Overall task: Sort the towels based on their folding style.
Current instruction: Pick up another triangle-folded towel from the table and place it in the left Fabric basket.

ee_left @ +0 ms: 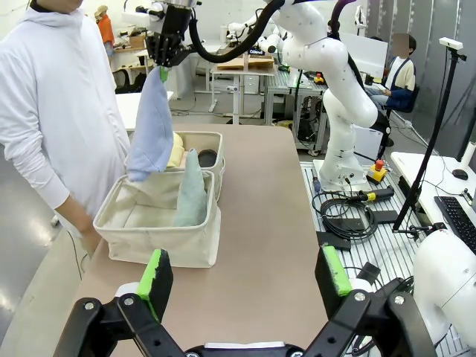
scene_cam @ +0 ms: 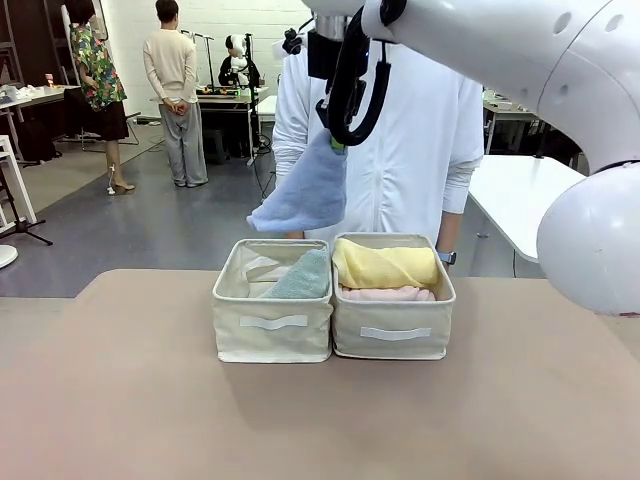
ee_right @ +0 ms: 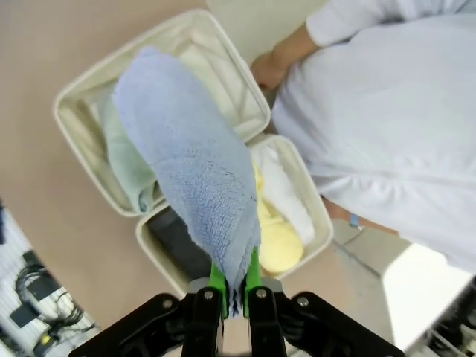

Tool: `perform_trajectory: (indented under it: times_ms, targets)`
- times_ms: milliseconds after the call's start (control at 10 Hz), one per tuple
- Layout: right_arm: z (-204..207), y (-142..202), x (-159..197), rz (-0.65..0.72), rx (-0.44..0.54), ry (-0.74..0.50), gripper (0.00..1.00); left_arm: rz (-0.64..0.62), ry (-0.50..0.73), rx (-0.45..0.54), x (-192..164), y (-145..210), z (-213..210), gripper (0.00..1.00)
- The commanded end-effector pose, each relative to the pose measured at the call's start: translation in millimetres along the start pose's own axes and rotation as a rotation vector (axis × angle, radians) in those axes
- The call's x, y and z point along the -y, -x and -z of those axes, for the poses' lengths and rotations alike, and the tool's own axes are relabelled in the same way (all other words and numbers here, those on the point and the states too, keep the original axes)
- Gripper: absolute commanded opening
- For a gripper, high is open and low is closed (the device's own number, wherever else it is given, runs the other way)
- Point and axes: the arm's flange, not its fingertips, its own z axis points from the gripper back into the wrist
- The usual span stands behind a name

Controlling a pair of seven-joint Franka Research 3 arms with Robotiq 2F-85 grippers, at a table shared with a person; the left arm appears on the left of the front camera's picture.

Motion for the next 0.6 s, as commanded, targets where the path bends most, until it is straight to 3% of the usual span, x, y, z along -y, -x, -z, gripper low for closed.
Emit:
perform_trajectory:
  times_ms: [0,500]
  targets:
    - [13.3,-4.3,-3.2,-0.021,0.063,-0.029,0.11,0.020,-0.006,0.014,2.6,-0.2,-0.4,1.00]
    - [50.1,-21.6,-2.9,-0.045,0.050,-0.100,0.11,0.020,-0.006,0.014,2.6,-0.2,-0.4,1.00]
